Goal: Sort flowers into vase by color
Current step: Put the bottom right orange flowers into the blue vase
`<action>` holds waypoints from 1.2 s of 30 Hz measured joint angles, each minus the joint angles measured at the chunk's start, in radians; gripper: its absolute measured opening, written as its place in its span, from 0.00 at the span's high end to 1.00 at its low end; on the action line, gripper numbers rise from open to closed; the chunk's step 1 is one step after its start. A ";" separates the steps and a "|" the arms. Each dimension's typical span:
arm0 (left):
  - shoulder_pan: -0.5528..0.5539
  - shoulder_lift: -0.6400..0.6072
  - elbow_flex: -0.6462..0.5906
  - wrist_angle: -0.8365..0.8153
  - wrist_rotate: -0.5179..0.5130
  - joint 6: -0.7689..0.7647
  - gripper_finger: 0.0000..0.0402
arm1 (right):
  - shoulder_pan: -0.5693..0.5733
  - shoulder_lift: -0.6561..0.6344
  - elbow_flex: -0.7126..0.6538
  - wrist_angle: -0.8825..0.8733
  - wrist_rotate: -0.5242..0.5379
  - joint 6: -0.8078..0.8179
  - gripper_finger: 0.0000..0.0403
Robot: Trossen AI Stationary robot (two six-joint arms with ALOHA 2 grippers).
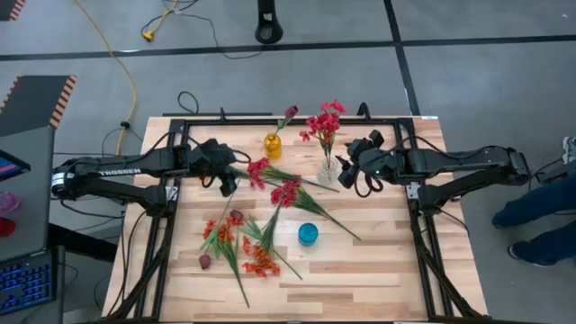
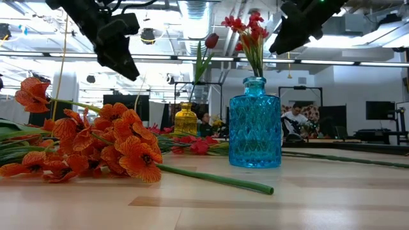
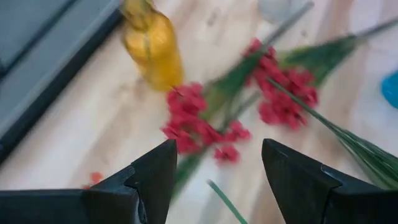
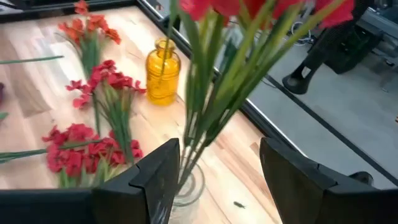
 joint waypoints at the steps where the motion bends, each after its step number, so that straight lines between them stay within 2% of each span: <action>1: -0.013 0.000 0.000 -0.010 0.011 -0.015 0.44 | 0.009 0.000 0.000 -0.001 0.000 0.000 0.38; 13: -0.242 0.000 0.000 -0.001 0.026 -0.215 0.44 | 0.105 0.000 0.000 -0.001 0.000 0.000 0.38; 19: -0.331 0.034 0.000 0.138 -0.025 -0.315 0.44 | 0.137 0.000 0.000 0.000 0.000 -0.001 0.38; 29: -0.387 0.301 0.000 0.406 -0.005 -0.475 0.44 | 0.169 0.000 0.000 0.004 -0.003 -0.002 0.38; 36: -0.387 0.491 0.062 0.400 0.010 -0.505 0.44 | 0.174 0.000 0.000 0.004 -0.018 0.000 0.38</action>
